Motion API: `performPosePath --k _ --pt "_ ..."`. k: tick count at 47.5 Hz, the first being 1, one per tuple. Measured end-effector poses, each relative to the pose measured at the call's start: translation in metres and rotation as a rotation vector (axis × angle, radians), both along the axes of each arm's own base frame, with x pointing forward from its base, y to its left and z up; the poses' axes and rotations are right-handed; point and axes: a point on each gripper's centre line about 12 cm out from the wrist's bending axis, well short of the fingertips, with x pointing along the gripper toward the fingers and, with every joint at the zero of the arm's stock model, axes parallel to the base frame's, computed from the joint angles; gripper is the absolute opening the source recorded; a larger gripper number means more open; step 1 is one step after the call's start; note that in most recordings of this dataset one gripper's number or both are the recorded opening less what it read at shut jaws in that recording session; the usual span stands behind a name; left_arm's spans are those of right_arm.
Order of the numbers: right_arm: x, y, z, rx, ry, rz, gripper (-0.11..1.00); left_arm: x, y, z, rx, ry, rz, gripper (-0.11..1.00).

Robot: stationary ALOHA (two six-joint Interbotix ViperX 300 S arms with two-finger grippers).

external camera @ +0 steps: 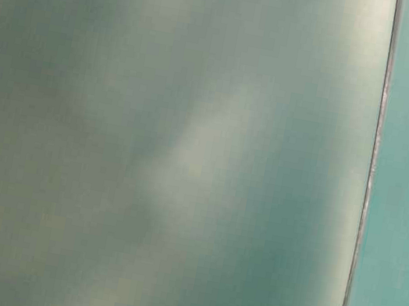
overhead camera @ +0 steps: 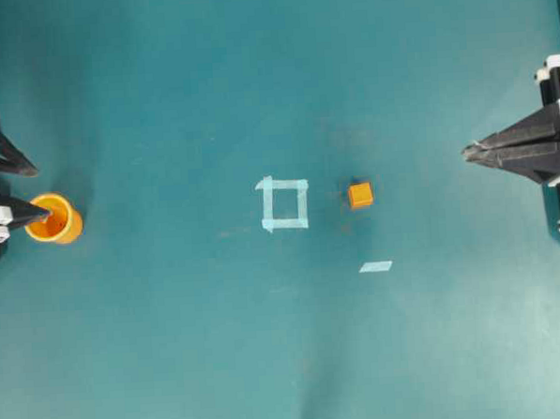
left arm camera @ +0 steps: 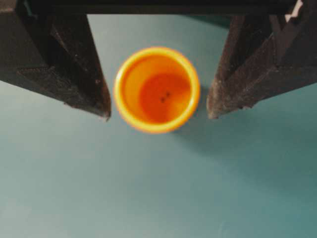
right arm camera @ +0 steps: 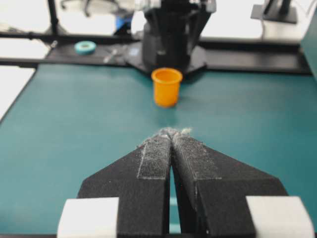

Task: Lift the orange cup with left arm.
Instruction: 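Lower the left gripper onto the cup wall and close on it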

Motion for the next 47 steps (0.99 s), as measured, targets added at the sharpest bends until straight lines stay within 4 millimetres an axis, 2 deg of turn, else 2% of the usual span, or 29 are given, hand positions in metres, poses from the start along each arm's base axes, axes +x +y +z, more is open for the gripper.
performPosePath --k 35,47 --pt "0.002 0.0 -0.004 -0.002 0.023 0.0 0.0 0.015 -0.012 -0.032 -0.083 0.231 0.059 0.75" --pt "0.003 0.0 -0.005 -0.002 0.028 0.0 0.0 0.02 -0.019 -0.036 -0.093 0.251 0.054 0.75"
